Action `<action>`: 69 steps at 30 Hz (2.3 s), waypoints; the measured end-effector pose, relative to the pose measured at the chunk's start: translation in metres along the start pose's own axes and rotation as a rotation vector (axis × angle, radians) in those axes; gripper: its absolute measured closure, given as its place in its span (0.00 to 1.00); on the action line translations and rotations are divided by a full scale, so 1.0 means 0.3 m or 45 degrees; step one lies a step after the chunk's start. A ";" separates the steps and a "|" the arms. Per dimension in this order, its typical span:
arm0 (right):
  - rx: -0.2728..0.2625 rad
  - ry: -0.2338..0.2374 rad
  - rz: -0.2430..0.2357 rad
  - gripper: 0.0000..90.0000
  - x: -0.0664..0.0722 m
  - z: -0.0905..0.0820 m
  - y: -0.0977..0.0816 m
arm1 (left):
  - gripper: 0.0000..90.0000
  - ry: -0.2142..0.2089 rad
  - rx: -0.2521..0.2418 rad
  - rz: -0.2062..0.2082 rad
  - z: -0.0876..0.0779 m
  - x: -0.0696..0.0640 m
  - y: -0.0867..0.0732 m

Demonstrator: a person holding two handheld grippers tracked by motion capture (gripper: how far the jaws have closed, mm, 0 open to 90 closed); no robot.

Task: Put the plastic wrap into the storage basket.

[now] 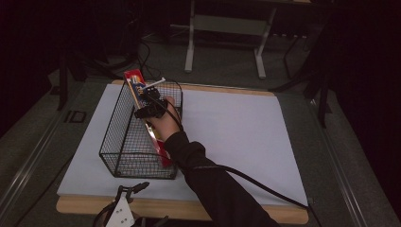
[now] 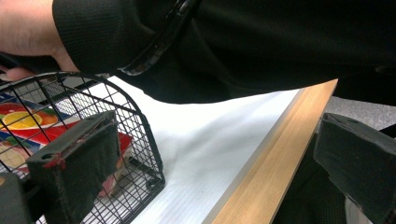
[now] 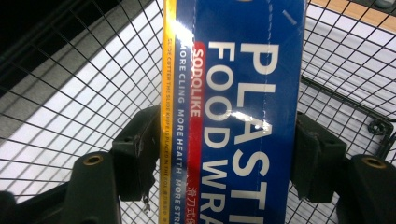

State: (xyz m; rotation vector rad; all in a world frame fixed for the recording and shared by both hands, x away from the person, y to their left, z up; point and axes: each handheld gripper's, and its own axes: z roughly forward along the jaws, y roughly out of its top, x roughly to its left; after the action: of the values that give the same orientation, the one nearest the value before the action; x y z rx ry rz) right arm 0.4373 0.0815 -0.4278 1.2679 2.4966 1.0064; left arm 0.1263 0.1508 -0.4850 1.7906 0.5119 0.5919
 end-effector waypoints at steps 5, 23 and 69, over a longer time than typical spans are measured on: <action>-0.044 0.048 -0.048 0.22 0.001 -0.044 0.001 | 0.01 0.000 -0.002 0.002 -0.001 -0.001 0.000; -0.169 0.099 -0.279 0.15 -0.050 -0.268 -0.054 | 0.01 -0.003 0.007 -0.003 0.008 -0.002 0.000; -0.237 0.094 -0.087 0.15 -0.459 -0.527 -0.687 | 0.01 -0.008 0.022 0.007 0.019 -0.002 0.000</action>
State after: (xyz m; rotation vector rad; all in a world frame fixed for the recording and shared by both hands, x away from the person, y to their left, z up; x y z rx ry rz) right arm 0.3215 -0.1870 -0.4590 1.1034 2.4136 1.2559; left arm 0.1292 0.1463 -0.4865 1.8099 0.5095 0.5871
